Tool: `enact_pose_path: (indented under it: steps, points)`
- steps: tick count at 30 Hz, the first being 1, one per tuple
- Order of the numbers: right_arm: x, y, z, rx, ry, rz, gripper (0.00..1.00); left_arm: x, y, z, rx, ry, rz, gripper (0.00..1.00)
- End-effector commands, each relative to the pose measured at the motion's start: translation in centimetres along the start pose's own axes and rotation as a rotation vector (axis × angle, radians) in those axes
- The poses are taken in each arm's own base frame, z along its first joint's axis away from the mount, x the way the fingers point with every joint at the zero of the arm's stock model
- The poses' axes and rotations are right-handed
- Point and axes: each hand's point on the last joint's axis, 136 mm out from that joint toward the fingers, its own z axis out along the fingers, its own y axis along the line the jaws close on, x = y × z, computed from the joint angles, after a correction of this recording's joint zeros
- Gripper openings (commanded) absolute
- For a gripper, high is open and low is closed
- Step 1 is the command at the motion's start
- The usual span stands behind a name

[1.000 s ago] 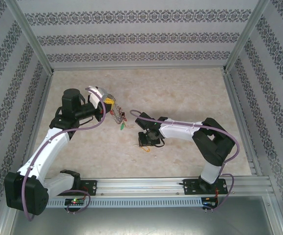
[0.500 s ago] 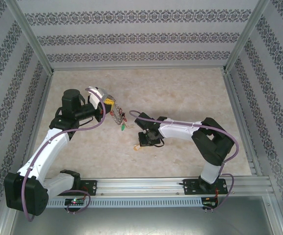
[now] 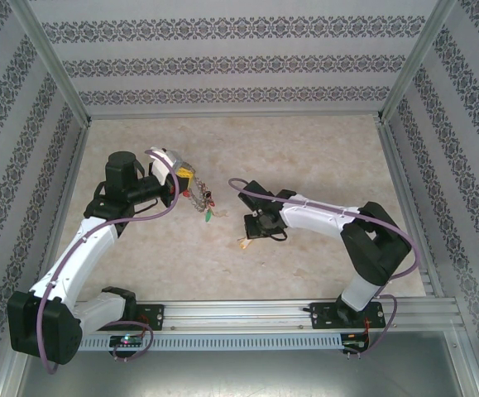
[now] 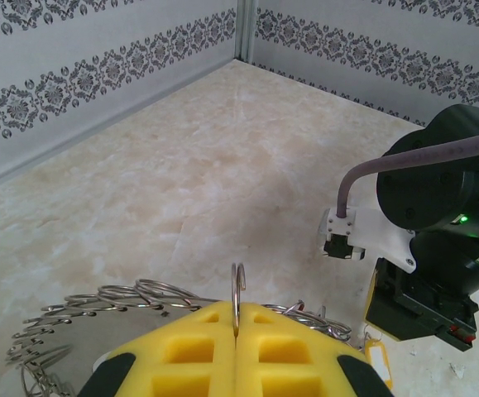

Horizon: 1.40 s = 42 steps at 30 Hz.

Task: Put the keys on the keyring

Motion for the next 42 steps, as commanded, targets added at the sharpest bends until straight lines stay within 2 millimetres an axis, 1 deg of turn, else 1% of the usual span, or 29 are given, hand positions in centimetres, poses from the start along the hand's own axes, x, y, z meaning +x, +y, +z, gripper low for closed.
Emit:
enact_pose_path:
  steps: [1, 5, 10, 13, 16, 20, 24, 29, 34, 37, 40, 42]
  points:
    - [0.3, -1.1, 0.4, 0.062, 0.02, -0.04, 0.08, -0.9, -0.6, -0.3, 0.008, -0.033, 0.021, 0.0]
    - [0.0, -1.9, 1.2, 0.132, 0.052, -0.07, 0.08, -0.8, -0.6, -0.2, 0.012, -0.03, 0.017, 0.0]
    - [-0.7, -1.5, 1.6, 0.107, 0.038, -0.055, 0.08, -0.7, -0.6, -0.3, 0.007, -0.028, 0.021, 0.0]
    - [-1.2, -1.0, 1.3, 0.079, 0.022, -0.038, 0.13, -0.6, -0.6, -0.2, 0.008, -0.027, 0.018, 0.0]
    - [-1.7, -0.5, 0.9, 0.035, 0.009, -0.003, 0.16, -0.6, -0.6, -0.3, 0.007, -0.028, 0.016, 0.0]
    - [-1.7, -0.8, 0.7, 0.01, 0.009, 0.068, 0.22, -0.8, -0.6, -0.3, 0.007, -0.031, 0.019, 0.0]
    - [-1.3, -1.4, 0.5, 0.012, 0.0, 0.136, 0.28, -0.8, -0.5, -0.3, 0.006, -0.031, 0.021, 0.0]
    - [-0.5, -1.0, 0.8, -0.038, 0.024, 0.206, 0.29, -0.7, -0.6, -0.2, 0.01, -0.03, 0.015, 0.0]
    - [0.2, -1.2, 1.7, -0.032, 0.047, 0.237, 0.28, -0.9, -0.6, -0.2, 0.012, -0.035, 0.014, 0.0]
    - [0.3, -0.8, 2.0, -0.05, 0.056, 0.233, 0.26, -1.0, -0.5, -0.2, 0.012, -0.036, 0.014, 0.0]
    - [0.0, -0.3, 1.9, -0.072, 0.047, 0.236, 0.22, -1.0, -0.6, -0.1, 0.014, -0.035, 0.014, 0.0]
    - [-0.1, -0.3, 1.9, -0.075, 0.046, 0.239, 0.21, -0.8, -0.6, -0.1, 0.015, -0.032, 0.011, 0.0]
